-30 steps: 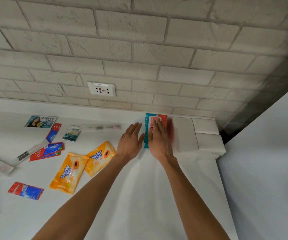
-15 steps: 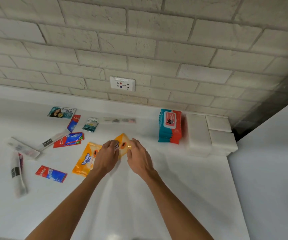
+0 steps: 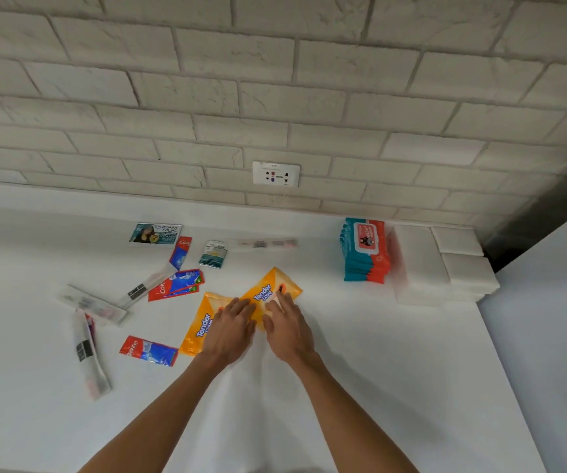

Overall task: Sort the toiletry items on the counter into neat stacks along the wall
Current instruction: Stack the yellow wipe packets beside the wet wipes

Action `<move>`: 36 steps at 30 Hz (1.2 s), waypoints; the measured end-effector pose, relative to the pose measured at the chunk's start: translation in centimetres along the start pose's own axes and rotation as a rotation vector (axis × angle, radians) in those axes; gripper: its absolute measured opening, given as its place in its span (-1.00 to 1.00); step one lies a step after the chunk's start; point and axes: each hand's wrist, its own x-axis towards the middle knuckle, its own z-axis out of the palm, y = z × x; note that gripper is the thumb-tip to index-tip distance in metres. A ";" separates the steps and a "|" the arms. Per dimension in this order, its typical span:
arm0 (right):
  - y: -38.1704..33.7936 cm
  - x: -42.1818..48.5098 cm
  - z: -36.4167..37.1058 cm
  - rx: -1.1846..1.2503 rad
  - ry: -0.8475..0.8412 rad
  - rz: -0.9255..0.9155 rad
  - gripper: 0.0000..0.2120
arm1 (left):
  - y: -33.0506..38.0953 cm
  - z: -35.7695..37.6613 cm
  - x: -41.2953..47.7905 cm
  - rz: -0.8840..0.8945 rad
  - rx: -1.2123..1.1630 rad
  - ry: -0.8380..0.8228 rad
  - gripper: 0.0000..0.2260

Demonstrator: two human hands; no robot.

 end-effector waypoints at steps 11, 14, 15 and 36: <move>3.3 -1.6 -2.5 -0.052 0.015 0.213 -0.65 | 2.2 0.6 0.2 0.334 -0.059 -0.103 -0.66; 3.6 -2.0 -2.7 -0.094 0.008 0.236 -0.56 | 3.0 0.9 0.4 0.399 -0.035 -0.104 -0.67; 3.7 -2.1 -2.8 -0.109 0.010 0.244 -0.52 | 3.0 1.2 0.6 0.409 -0.027 -0.103 -0.67; 7.8 -0.5 -3.1 -0.258 0.030 0.128 -0.44 | 8.8 3.0 7.7 0.176 0.019 -0.150 -0.51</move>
